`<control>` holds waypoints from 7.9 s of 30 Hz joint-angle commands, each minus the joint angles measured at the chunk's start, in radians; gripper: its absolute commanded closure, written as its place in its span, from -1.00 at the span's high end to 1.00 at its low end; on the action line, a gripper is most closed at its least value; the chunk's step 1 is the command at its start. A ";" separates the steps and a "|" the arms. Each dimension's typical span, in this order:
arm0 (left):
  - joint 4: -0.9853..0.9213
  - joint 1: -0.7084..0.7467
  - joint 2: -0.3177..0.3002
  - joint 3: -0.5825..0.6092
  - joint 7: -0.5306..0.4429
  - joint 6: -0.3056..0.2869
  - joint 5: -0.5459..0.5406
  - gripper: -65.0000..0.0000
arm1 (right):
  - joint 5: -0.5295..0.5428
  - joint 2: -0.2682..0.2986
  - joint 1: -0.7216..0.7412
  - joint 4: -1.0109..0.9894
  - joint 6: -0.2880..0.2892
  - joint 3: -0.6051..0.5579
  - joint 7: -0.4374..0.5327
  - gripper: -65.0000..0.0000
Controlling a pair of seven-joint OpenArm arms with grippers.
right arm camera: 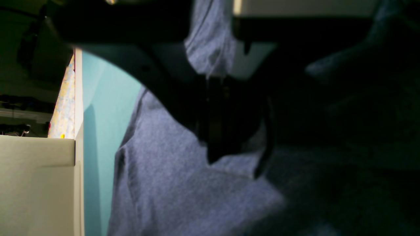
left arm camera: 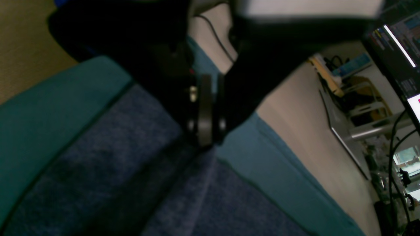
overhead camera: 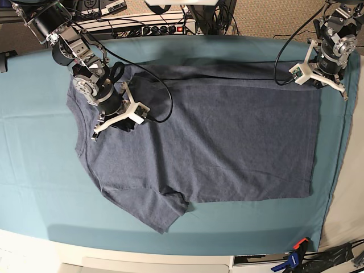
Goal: Fold the T-shirt properly
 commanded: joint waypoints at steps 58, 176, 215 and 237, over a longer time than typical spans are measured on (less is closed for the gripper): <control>0.016 -0.098 -0.014 -0.008 0.006 -0.018 -0.143 -0.35 | -0.130 0.066 -0.059 0.290 -0.176 0.010 -0.394 -0.24; -0.058 0.081 -0.011 -0.006 -0.119 -0.032 0.043 -1.00 | -0.228 0.250 -0.422 0.146 -0.073 0.081 -0.261 -1.00; 0.053 0.286 -0.015 -0.007 0.020 0.044 0.070 -1.00 | -0.449 0.338 -0.838 0.243 -0.227 0.088 -0.399 -1.00; 0.062 0.294 -0.014 -0.007 0.043 0.091 0.069 0.02 | -0.436 0.341 -0.832 0.243 -0.290 0.093 -0.412 0.02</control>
